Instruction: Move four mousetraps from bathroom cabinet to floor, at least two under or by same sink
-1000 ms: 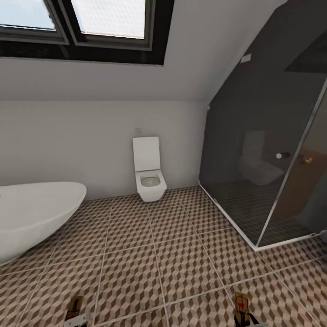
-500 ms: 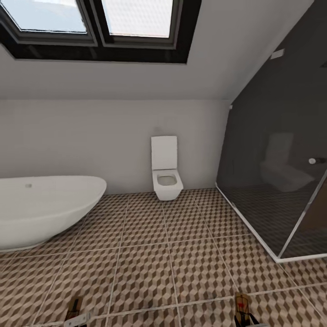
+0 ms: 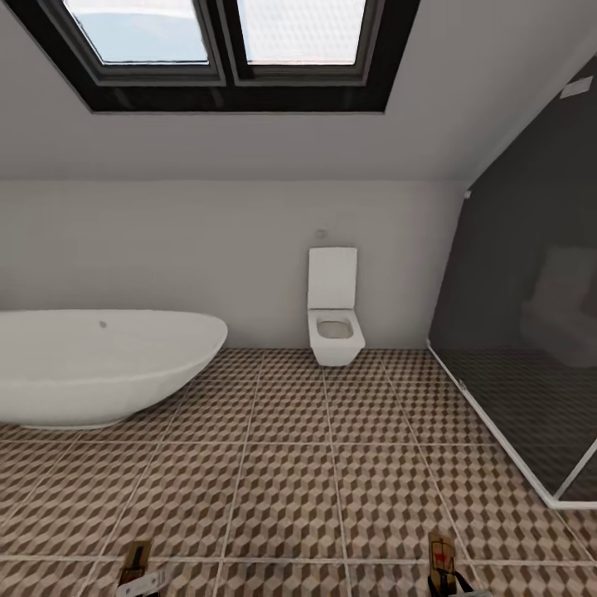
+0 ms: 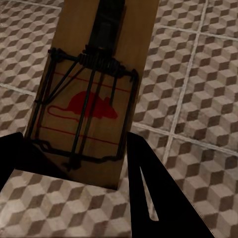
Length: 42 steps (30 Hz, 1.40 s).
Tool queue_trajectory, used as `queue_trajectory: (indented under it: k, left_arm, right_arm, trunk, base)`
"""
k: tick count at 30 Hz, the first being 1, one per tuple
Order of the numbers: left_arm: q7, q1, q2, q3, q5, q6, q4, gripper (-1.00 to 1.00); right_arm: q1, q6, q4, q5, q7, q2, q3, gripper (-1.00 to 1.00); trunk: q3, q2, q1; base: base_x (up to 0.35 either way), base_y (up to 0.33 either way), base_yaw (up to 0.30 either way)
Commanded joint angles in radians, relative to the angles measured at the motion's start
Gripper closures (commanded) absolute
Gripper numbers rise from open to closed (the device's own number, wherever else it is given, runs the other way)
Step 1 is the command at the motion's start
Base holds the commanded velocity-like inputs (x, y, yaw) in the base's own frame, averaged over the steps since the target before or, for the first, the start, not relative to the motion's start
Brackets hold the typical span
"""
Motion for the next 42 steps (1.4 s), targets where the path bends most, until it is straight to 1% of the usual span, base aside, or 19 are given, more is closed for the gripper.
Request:
queue_trajectory:
  k: [1,26,42]
  left_arm:
    - [0.003,-0.002,-0.001,-0.009,0.002,-0.004,0.004,1.00]
    - [0.004,-0.002,-0.001,-0.009,0.002,-0.004,0.004,1.00]
    - [0.004,-0.002,-0.002,-0.009,0.002,-0.004,0.004,1.00]
  right_arm:
    - [0.000,-0.002,0.000,0.004,-0.001,-0.001,0.002,1.00]
    - [0.000,-0.002,0.000,0.004,-0.001,-0.001,0.002,1.00]
    - [0.000,-0.002,0.000,0.005,-0.001,-0.001,0.002,1.00]
  trunk:
    - [-0.002,-0.001,0.000]
    - [-0.015,-0.001,0.000]
    - [-0.016,-0.001,0.000]
  base:
    - [0.000,0.000,0.268]
    - [0.000,0.000,0.271]
    - [0.000,0.000,0.282]
